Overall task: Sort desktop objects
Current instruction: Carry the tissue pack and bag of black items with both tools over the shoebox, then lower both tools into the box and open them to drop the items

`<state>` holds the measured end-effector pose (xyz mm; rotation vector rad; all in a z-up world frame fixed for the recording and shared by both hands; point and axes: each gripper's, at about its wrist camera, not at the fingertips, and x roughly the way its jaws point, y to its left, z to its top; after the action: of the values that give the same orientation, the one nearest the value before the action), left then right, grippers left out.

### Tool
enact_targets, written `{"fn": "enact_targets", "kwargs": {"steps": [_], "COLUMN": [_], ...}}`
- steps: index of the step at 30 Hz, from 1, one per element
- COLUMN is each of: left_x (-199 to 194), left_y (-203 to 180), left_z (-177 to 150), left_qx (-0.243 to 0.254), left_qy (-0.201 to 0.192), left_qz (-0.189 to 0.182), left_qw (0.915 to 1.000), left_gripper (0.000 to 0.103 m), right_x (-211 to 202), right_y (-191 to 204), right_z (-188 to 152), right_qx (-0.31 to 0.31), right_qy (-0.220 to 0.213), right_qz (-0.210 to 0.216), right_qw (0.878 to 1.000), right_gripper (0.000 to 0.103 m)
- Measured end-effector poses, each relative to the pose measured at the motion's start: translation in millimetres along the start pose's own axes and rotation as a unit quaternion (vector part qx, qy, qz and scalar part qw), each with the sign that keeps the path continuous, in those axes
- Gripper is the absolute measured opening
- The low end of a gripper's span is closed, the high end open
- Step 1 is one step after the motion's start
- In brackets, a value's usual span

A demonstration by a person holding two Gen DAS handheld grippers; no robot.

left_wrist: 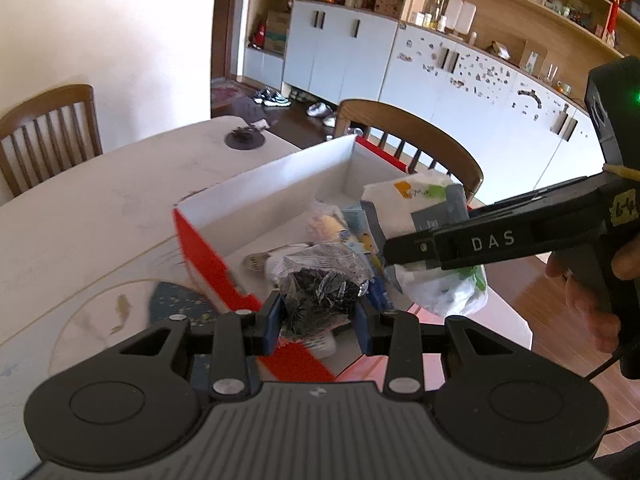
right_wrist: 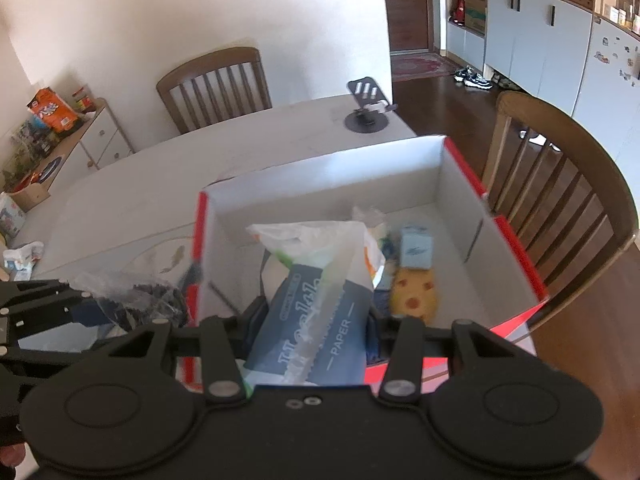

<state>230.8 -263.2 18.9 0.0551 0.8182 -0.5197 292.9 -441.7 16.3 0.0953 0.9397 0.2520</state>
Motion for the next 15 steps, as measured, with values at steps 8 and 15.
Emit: {"fn": "enact_targets", "kwargs": {"steps": [8,15], "left_x": [34,65], "left_y": [-11,-17], "left_z": [19,33], "left_qx": [0.01,0.015], "left_qy": [0.031,0.057], "left_qz": [-0.004,0.005], "left_qw": [0.9995,0.9983], "left_gripper": [0.035,0.035], "right_x": [8,19], "right_y": [-32,-53], "right_z": [12,24], "right_qx": [0.012,0.023], "right_qy": [-0.006,-0.013], "right_qz": [-0.009,-0.013], "right_qw": [1.0,1.0], "right_gripper": [0.046,0.046]}}
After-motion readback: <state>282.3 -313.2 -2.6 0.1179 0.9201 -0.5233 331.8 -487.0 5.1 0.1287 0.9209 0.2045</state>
